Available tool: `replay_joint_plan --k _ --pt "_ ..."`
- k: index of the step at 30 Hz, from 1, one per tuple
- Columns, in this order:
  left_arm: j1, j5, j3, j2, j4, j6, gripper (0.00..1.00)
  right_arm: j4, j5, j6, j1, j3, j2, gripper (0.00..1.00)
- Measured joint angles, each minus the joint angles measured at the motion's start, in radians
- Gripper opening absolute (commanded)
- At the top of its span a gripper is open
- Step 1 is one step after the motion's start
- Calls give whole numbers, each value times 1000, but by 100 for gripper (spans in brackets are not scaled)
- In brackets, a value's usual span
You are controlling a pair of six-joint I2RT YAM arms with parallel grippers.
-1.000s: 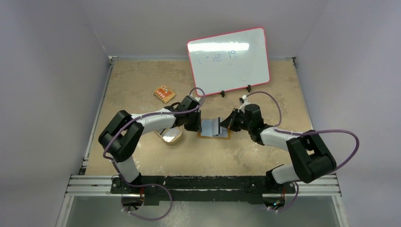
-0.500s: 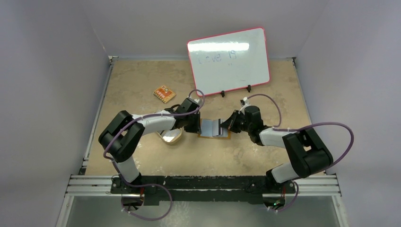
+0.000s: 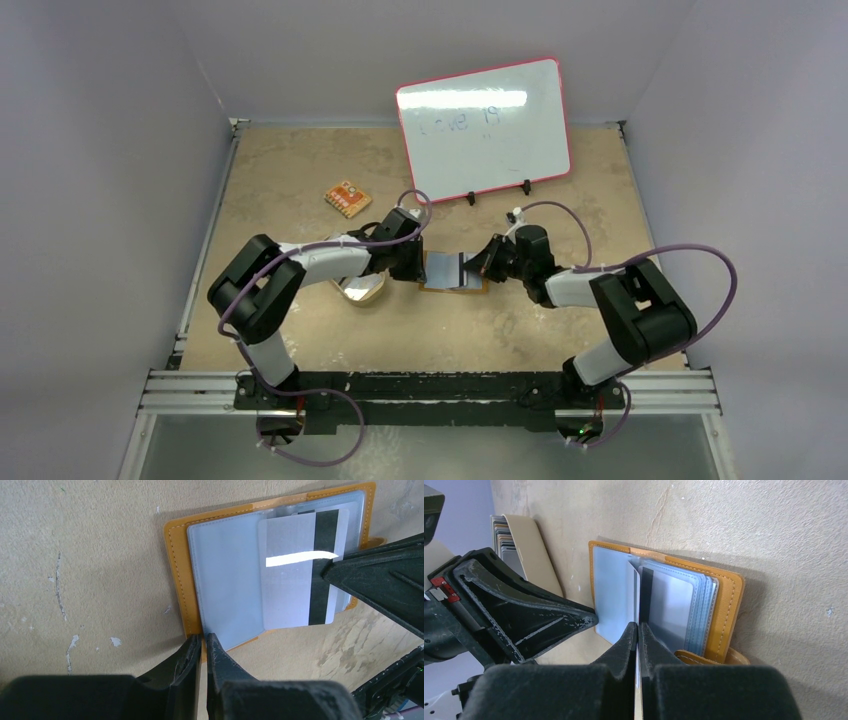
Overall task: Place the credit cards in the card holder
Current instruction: Insert the credit card into the card holder.
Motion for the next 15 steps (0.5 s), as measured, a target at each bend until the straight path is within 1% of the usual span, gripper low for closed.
replay_joint_plan --k 7,15 --pt "-2 0 -10 -5 14 -7 8 31 -5 7 0 0 33 0" --pt "-17 3 -34 -10 62 -50 8 83 -7 16 0 0 68 0"
